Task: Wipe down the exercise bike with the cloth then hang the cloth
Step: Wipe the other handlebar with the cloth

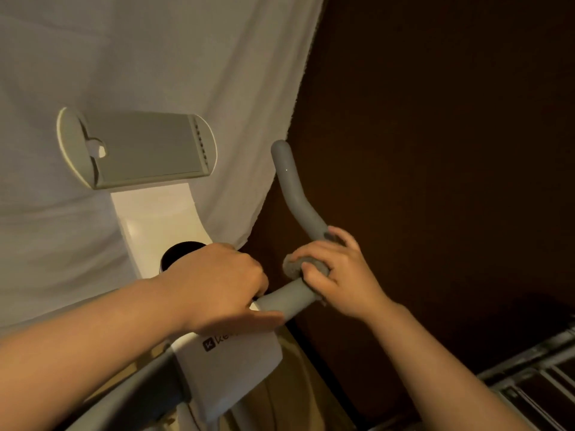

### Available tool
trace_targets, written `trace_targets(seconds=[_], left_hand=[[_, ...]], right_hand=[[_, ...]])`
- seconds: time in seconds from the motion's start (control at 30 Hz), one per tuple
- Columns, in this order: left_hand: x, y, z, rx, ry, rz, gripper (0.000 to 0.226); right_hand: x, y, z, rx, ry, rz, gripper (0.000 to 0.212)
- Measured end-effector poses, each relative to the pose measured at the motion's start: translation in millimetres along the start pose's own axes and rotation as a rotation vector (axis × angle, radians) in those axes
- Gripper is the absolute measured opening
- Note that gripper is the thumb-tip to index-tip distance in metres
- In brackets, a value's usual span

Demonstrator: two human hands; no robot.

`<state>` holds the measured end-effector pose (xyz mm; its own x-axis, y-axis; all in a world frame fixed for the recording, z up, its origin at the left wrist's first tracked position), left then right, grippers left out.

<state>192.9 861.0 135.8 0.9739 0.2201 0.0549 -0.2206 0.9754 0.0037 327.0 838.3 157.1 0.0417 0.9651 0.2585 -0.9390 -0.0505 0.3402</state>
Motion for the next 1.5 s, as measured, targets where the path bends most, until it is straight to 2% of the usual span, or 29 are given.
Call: trace_targets(seconds=[0.1,0.17,0.23,0.3,0.37,0.47,0.53,0.67,0.77,0.83,0.93,1.0,1.1,1.17,1.27,1.33,1.4,1.5], left_hand=[[-1,0,0,0.004,0.002,-0.01,0.07],[0,-3,0,0.006,0.004,-0.021,0.071],[1,-2,1,0.008,0.002,-0.016,0.071],[1,1,0,0.018,0.009,-0.003,0.07],[1,0,-1,0.007,-0.006,0.003,0.068],[2,0,1,-0.028,-0.059,0.007,0.063],[2,1,2,-0.03,-0.044,0.01,0.065],[0,1,3,-0.029,-0.039,0.0,0.065],[0,-3,7,-0.064,-0.076,-0.016,0.059],[1,-3,8,-0.082,-0.079,-0.034,0.059],[-1,-2,6,-0.041,-0.05,-0.03,0.063],[-1,-3,8,-0.011,-0.064,-0.036,0.06],[1,-8,11,0.016,-0.117,-0.1,0.051],[2,-6,8,0.009,-0.106,-0.115,0.045],[2,-3,1,0.032,-0.065,-0.096,0.05],[3,-5,3,0.057,-0.086,-0.098,0.051],[3,-5,4,0.011,-0.071,-0.076,0.053],[3,-1,2,-0.036,-0.014,-0.028,0.062]], right_hand=[[-4,3,-2,0.062,-0.068,-0.097,0.024],[-13,15,-14,0.114,-0.015,-0.049,0.024],[-9,11,-10,0.045,0.065,0.002,0.026],[3,-3,3,-0.028,0.026,-0.011,0.027],[1,6,2,0.019,-0.033,-0.065,0.024],[-14,38,-19,0.061,0.106,0.068,0.022],[-6,29,-16,0.013,0.193,0.075,0.026],[3,9,-1,0.015,0.032,-0.113,0.036],[-13,42,-19,0.034,0.106,0.01,0.031],[-8,37,-19,0.007,0.195,0.03,0.03],[3,15,-3,-0.045,0.088,-0.04,0.027],[-4,23,-8,-0.023,0.042,-0.068,0.024],[-14,46,-19,-0.07,0.159,0.048,0.03],[-3,35,-11,-0.155,0.186,0.056,0.031],[-2,24,-6,-0.089,0.082,-0.075,0.027],[-13,42,-18,-0.029,0.131,-0.011,0.027],[-12,46,-21,-0.078,0.228,0.055,0.027],[6,18,-7,-0.104,0.176,-0.067,0.024]])
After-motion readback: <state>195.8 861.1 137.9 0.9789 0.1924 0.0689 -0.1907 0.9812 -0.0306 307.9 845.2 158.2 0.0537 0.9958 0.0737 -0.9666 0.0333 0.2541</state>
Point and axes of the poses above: each hand's wrist, its own x-axis towards the middle knuckle, its own z-axis out of the back of the hand, y = z × x, the point moved 8 cm from there along x, towards the middle knuckle, and after that the axes turned 11 degrees about -z, right-handed, at the moved point
